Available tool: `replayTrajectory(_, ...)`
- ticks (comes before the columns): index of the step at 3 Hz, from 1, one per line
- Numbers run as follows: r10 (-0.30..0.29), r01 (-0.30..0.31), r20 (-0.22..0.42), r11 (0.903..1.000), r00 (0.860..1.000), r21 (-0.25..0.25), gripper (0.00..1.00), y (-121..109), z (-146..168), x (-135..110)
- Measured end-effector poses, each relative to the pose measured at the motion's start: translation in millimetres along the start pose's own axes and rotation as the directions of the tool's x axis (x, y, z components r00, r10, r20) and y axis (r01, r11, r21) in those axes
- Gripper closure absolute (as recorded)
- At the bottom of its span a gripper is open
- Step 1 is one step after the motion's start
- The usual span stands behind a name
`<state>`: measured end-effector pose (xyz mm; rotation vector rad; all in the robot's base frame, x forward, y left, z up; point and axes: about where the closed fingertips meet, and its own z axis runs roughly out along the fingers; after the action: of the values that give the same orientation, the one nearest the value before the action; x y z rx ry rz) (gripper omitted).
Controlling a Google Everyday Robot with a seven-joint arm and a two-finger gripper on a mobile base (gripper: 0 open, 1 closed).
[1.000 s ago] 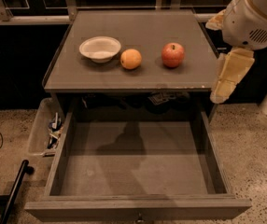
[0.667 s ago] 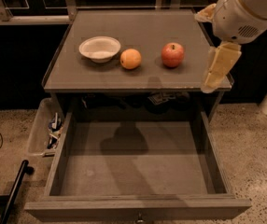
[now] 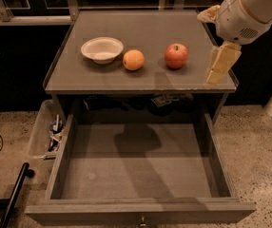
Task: Place apple into top drawer
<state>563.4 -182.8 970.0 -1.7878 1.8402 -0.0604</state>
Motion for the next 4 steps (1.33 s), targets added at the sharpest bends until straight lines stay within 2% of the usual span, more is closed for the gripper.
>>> replayTrajectory(1, 0.059, -0.060, 0.036, 0.9977, 0.998, 0.032, 0.00, -10.0, 18.9, 12.9)
replayTrajectory(2, 0.150, -0.163, 0.143, 0.9830, 0.978, 0.083, 0.00, -33.4, 47.4, 39.6)
replayTrajectory(3, 0.225, -0.261, 0.275, 0.9603, 0.935, 0.099, 0.00, -58.6, 73.9, 59.4)
replayTrajectory(4, 0.279, -0.333, 0.391, 0.9397, 0.877, 0.077, 0.00, -78.5, 95.9, 70.1)
